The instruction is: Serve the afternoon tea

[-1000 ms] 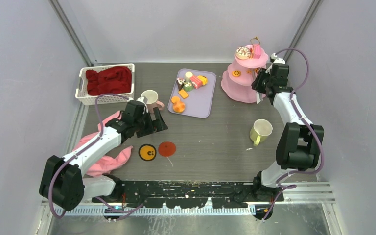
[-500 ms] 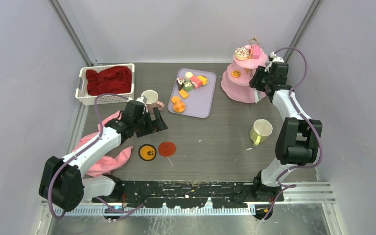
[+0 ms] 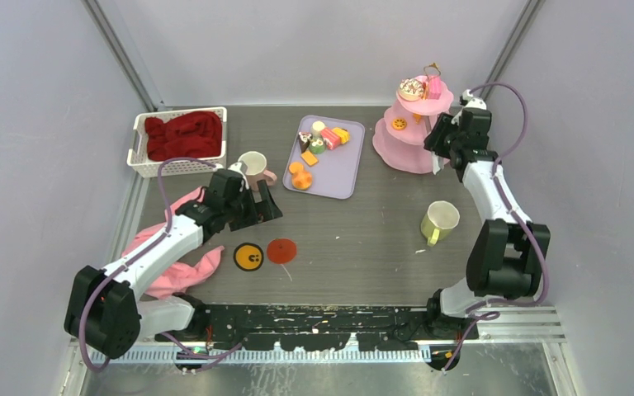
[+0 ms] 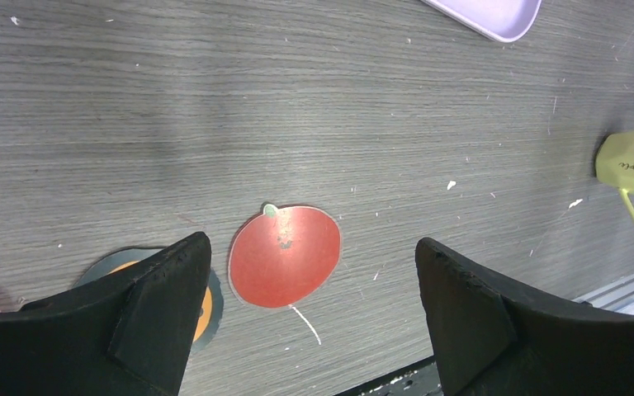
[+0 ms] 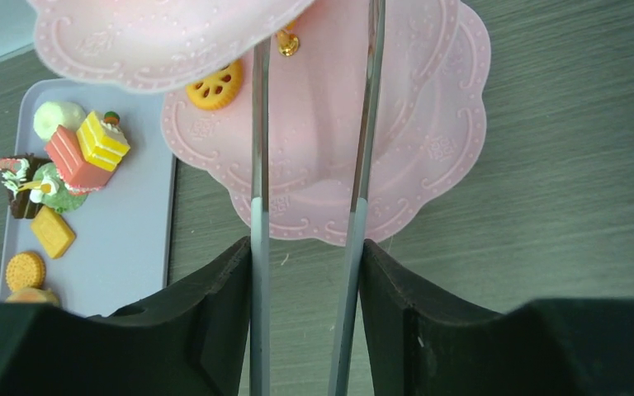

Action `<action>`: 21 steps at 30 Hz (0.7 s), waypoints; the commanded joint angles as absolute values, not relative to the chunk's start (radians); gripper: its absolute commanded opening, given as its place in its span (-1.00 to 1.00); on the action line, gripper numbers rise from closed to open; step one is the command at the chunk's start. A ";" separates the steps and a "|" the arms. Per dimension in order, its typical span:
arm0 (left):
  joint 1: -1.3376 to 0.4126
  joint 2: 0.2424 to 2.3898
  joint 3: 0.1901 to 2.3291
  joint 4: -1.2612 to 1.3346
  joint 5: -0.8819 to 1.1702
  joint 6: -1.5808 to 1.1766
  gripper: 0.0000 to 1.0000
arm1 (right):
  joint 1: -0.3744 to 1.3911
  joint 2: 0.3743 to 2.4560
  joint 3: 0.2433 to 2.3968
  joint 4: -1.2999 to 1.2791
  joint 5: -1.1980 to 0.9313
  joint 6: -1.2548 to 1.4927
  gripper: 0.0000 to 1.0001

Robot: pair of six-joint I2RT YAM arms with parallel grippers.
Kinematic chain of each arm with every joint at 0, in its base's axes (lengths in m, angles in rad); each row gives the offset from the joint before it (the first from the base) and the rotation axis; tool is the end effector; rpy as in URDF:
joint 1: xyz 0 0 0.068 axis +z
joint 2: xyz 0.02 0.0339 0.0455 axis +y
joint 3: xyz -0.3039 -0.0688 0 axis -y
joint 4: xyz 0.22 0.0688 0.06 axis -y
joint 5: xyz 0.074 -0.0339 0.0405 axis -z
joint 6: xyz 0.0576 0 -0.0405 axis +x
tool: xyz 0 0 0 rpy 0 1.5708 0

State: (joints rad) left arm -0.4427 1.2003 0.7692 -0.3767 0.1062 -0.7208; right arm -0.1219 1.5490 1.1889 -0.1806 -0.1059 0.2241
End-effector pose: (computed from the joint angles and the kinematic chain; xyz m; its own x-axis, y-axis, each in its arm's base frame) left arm 0.2013 -0.1022 0.2645 -0.8155 -0.3397 -0.4686 -0.0613 0.8558 -0.5137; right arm 0.3511 -0.0369 0.3284 -0.4913 0.2828 -0.8238 0.1437 0.9592 0.2436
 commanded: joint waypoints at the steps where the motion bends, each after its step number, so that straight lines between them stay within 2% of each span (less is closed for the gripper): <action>1: -0.437 1.170 0.814 -0.352 0.121 -0.704 0.87 | -0.122 1.408 1.131 -0.140 -0.058 0.259 0.04; 6: -0.437 1.173 0.825 -0.356 0.138 -0.684 0.87 | -0.123 1.311 1.074 -0.204 -0.058 0.309 -0.02; 11: -0.437 1.169 0.820 -0.341 0.153 -0.696 0.87 | -0.121 1.132 0.977 -0.280 -0.045 0.331 -0.09; 17: -0.434 1.178 0.825 -0.329 0.134 -0.711 0.87 | -0.116 0.958 0.909 -0.380 -0.173 0.331 -0.17; 21: -0.431 1.168 0.837 -0.327 0.123 -0.737 0.87 | 0.009 0.923 0.892 -0.470 -0.170 0.315 -0.21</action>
